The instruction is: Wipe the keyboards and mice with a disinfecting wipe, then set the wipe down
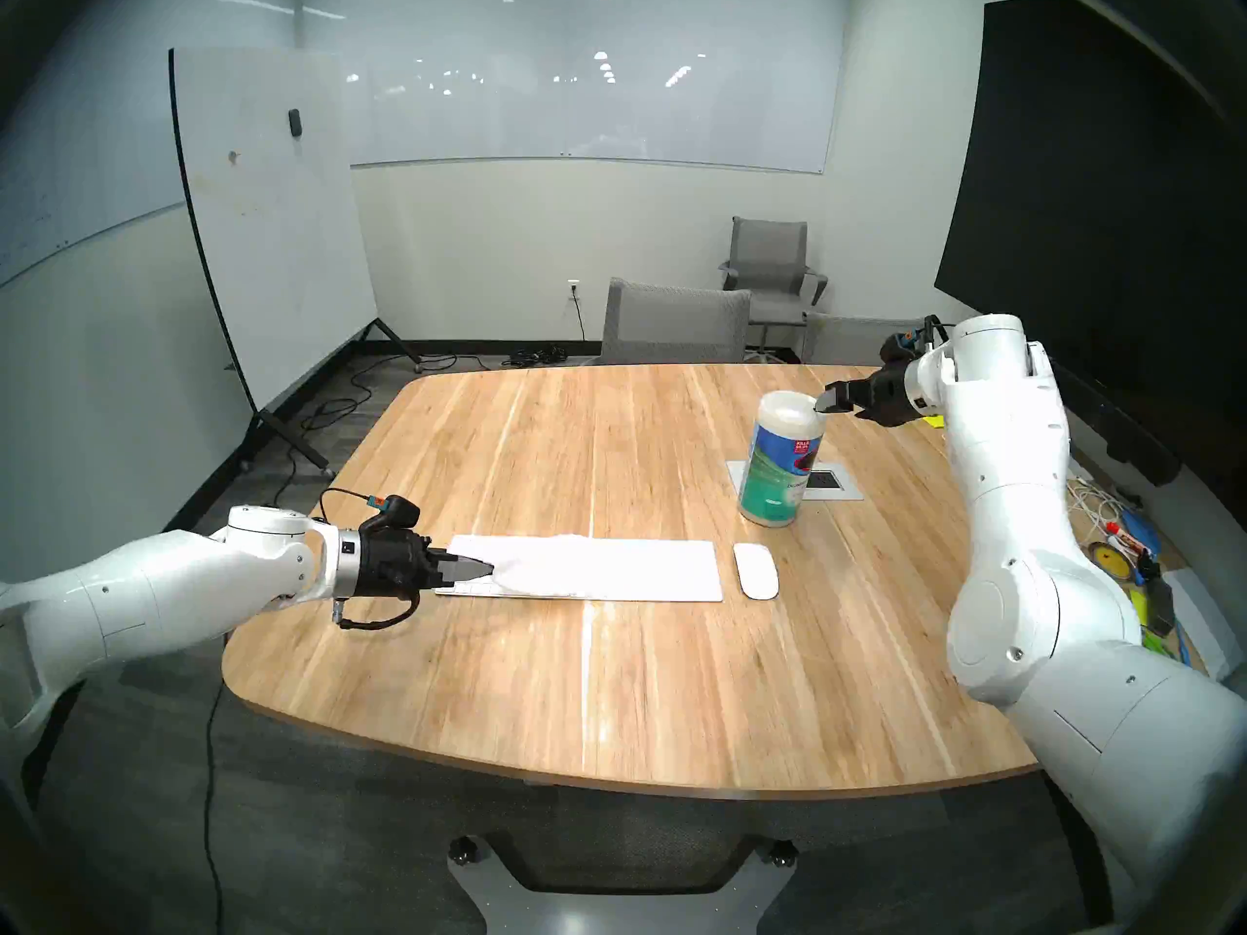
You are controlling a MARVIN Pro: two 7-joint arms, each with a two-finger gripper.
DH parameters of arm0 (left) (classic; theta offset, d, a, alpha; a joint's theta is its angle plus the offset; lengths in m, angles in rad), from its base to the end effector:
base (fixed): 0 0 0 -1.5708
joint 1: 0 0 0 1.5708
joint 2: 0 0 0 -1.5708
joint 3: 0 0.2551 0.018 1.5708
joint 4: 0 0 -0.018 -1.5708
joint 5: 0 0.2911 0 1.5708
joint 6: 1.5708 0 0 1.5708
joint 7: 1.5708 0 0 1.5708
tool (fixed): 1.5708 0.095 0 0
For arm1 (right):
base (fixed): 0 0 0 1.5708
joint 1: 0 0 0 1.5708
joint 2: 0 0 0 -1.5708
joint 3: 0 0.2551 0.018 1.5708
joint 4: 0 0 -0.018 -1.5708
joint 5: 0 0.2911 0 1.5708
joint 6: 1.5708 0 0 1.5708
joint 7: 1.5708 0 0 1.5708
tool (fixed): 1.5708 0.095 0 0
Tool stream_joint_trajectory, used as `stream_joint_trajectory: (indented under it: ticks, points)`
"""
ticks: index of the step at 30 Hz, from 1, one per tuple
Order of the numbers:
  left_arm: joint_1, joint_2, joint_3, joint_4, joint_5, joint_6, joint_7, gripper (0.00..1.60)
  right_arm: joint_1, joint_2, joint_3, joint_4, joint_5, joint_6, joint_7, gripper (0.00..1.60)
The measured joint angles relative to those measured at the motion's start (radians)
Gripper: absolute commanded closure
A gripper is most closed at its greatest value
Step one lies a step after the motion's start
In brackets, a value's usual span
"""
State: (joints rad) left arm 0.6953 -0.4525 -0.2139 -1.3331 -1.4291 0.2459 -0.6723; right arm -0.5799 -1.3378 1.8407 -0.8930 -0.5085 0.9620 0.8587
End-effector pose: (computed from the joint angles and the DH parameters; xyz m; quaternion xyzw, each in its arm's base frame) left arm 0.3974 0.1083 -0.2600 0.8342 -0.2117 0.3588 0.3613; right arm 0.5495 -0.1429 -0.1044 -0.9013 -0.0421 -0.4172 0.1088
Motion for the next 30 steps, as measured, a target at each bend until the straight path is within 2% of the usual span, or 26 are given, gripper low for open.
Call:
stream_joint_trajectory:
  ticks: [12,20,30]
  points:
    - [0.019,0.029,0.005,-0.008,0.001,-0.017,0.041,1.60,0.000,0.000,-0.001,0.000,0.001,0.000,0.000,0.00]
    - [0.008,0.002,0.007,0.041,0.050,-0.016,0.078,1.60,0.000,0.001,-0.001,0.000,0.001,0.000,0.000,0.00]
    - [-0.003,-0.012,0.004,0.080,0.070,-0.014,0.097,1.60,0.000,0.001,-0.001,0.000,0.002,0.000,0.000,0.00]
